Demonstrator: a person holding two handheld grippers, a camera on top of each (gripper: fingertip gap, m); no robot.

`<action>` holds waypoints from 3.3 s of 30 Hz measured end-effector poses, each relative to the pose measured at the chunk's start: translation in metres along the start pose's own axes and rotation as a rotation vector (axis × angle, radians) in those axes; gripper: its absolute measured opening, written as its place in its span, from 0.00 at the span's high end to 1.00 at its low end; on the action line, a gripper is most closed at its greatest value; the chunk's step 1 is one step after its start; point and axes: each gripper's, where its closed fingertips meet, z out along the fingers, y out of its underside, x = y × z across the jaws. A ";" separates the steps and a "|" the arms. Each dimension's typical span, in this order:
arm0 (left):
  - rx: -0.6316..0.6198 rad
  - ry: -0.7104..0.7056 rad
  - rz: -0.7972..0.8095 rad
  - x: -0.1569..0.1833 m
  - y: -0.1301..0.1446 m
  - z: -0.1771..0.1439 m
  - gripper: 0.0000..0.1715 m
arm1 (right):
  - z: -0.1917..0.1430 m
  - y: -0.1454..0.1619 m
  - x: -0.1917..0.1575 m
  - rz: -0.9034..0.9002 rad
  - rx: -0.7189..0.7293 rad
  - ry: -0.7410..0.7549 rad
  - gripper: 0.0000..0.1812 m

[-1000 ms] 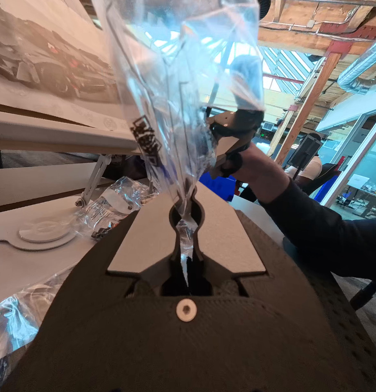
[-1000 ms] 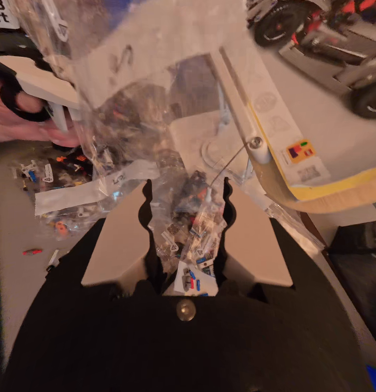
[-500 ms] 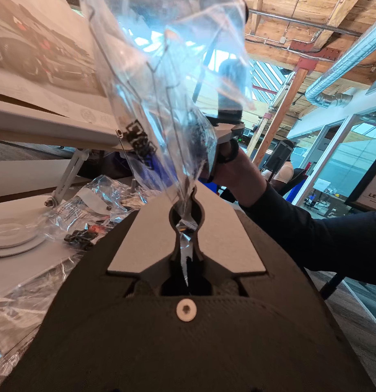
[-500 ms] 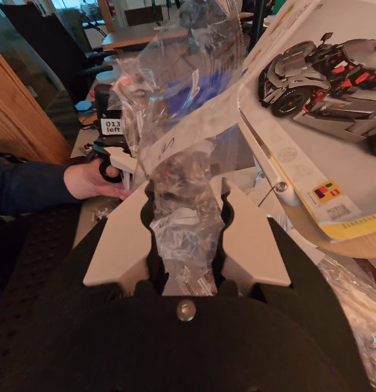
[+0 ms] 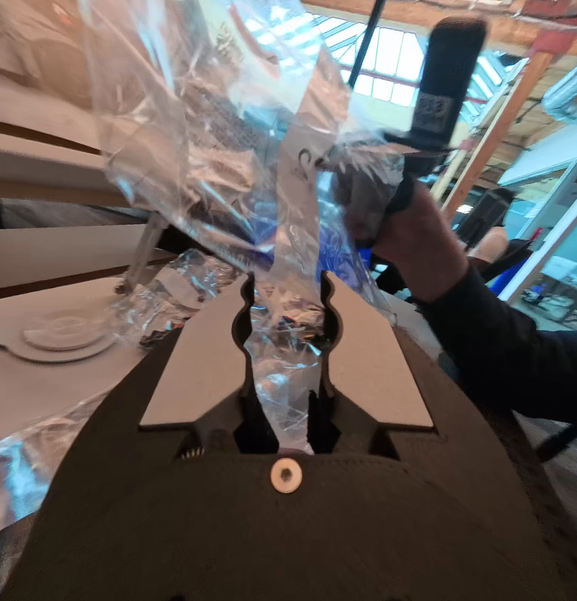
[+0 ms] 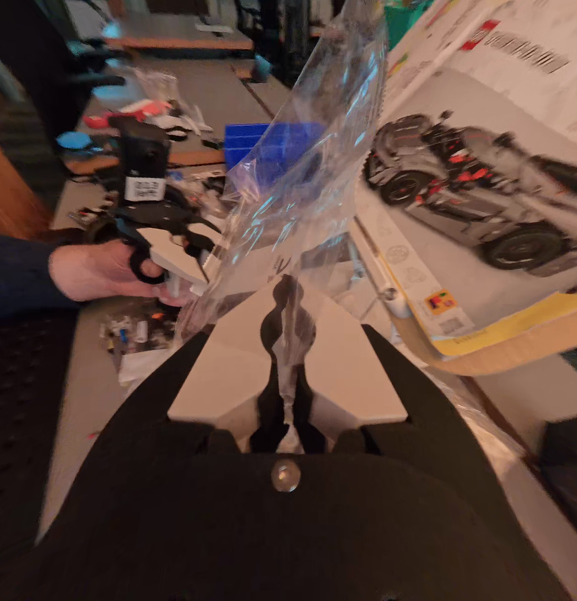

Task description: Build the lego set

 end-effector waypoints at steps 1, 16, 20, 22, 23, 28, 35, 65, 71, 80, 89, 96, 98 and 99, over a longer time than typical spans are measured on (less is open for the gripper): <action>0.006 -0.040 0.022 -0.005 -0.003 -0.002 0.75 | -0.005 -0.001 0.007 -0.031 -0.021 0.068 1.00; -0.116 -0.161 0.500 0.022 0.016 0.019 0.61 | 0.050 0.034 -0.041 -0.277 -0.333 0.169 1.00; -0.140 -0.181 0.530 0.021 0.020 0.020 0.65 | 0.063 0.037 -0.063 -0.181 -0.291 0.043 1.00; -0.138 -0.192 0.529 0.018 0.019 0.018 0.72 | 0.063 0.036 -0.065 -0.153 -0.277 0.007 1.00; -0.127 -0.188 0.524 0.018 0.017 0.017 0.74 | 0.063 0.035 -0.066 -0.138 -0.266 -0.009 1.00; -0.115 -0.183 0.509 0.016 0.013 0.013 0.94 | 0.055 0.038 -0.058 -0.169 -0.302 0.014 1.00; -0.118 -0.185 0.451 0.009 0.010 0.007 1.00 | 0.037 0.051 -0.038 -0.277 -0.433 0.080 1.00; -0.065 -0.333 0.423 -0.020 -0.019 -0.019 1.00 | -0.053 0.013 -0.119 -0.411 -0.262 -0.321 0.92; -0.075 -0.364 0.382 -0.028 -0.021 -0.024 1.00 | -0.039 0.109 -0.145 -0.405 -0.644 -0.452 0.86; -0.158 -0.354 0.431 -0.027 -0.001 -0.012 1.00 | 0.002 0.221 -0.152 -0.338 -0.914 -0.479 0.85; -0.179 -0.339 0.426 -0.026 0.006 -0.008 1.00 | 0.012 0.221 -0.149 -0.312 -0.869 -0.464 0.88; -0.187 -0.333 0.419 -0.026 0.008 -0.007 1.00 | 0.013 0.221 -0.146 -0.354 -0.866 -0.450 0.97; -0.187 -0.332 0.420 -0.025 0.008 -0.007 1.00 | 0.011 0.217 -0.145 -0.345 -0.853 -0.450 0.97; -0.188 -0.330 0.419 -0.025 0.009 -0.007 1.00 | 0.010 0.214 -0.146 -0.339 -0.836 -0.458 0.97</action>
